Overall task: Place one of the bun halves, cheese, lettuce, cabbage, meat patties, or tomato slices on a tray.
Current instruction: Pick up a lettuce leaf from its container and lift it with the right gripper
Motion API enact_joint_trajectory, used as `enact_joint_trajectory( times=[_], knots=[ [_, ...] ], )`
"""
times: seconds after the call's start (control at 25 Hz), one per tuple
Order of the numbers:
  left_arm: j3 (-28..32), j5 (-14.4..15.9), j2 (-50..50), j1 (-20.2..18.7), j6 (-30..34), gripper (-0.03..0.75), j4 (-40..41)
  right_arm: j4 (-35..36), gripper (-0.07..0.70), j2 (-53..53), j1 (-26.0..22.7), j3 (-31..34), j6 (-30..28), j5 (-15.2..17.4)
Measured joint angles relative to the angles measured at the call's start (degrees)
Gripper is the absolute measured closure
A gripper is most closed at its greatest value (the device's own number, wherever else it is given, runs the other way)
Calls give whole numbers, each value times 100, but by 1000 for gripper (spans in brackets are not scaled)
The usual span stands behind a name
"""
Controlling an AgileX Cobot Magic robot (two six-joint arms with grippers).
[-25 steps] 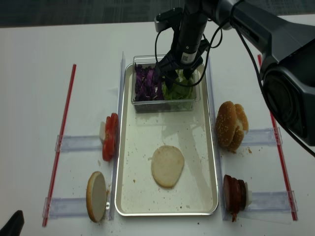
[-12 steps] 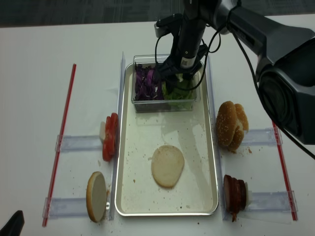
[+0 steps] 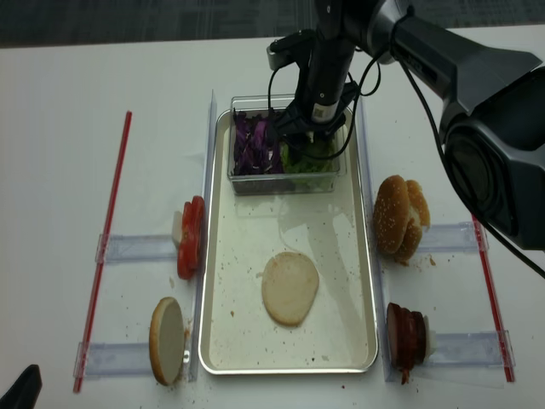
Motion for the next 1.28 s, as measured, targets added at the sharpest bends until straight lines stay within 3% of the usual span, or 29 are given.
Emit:
enact_joint_trajectory(
  times=[0.28, 0.72, 1.28],
  knots=[
    [0, 0, 0, 0, 0, 306, 0, -19, 359, 0, 0, 0, 0, 0],
    [0, 0, 0, 0, 0, 306, 0, -32, 512, 0, 0, 0, 0, 0],
    [0, 0, 0, 0, 0, 306, 0, -134, 542, 0, 0, -103, 0, 129]
  ],
)
